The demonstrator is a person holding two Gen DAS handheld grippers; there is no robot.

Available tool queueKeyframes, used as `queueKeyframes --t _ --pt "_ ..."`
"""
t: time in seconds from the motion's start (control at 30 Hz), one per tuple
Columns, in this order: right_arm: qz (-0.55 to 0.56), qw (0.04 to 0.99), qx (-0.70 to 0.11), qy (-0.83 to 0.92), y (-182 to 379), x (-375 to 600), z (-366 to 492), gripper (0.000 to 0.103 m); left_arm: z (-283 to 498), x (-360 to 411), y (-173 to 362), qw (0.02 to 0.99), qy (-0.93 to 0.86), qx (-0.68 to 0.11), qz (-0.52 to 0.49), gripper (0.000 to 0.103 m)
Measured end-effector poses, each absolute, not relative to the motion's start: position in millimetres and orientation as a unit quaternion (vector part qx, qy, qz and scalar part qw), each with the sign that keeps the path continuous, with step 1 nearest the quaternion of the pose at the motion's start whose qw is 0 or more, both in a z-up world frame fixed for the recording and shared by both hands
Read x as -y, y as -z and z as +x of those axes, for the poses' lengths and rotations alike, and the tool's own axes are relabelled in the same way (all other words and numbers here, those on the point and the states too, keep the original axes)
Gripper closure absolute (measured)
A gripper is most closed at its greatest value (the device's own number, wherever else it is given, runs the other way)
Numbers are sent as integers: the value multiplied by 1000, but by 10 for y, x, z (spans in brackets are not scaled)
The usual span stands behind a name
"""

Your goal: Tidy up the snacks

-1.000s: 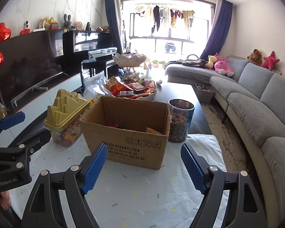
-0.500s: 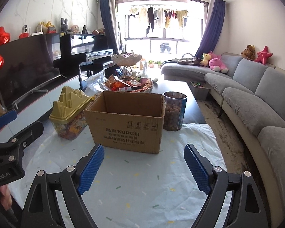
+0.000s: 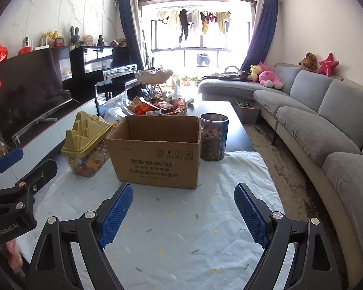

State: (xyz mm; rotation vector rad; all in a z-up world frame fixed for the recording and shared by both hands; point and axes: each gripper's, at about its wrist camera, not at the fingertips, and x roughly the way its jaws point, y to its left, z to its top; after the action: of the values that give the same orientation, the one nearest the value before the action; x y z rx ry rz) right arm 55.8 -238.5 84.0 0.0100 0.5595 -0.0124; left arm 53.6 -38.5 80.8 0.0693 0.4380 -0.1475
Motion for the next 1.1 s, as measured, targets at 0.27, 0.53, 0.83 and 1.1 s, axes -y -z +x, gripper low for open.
queueKeyframes --t 0.27,0.53,0.83,1.1 --pt "5 960 -280 3 -815 2371 560 17 547 363 -766 971 71 -225 35 0" --pt "2 959 -283 0 -794 2344 558 17 565 353 -706 969 72 -232 33 0" --pt "7 957 -289 -2 -760 2345 561 17 593 358 -655 967 77 -239 31 0" --pt "6 955 -295 -2 -720 2335 584 17 616 344 -625 967 74 -243 28 0"
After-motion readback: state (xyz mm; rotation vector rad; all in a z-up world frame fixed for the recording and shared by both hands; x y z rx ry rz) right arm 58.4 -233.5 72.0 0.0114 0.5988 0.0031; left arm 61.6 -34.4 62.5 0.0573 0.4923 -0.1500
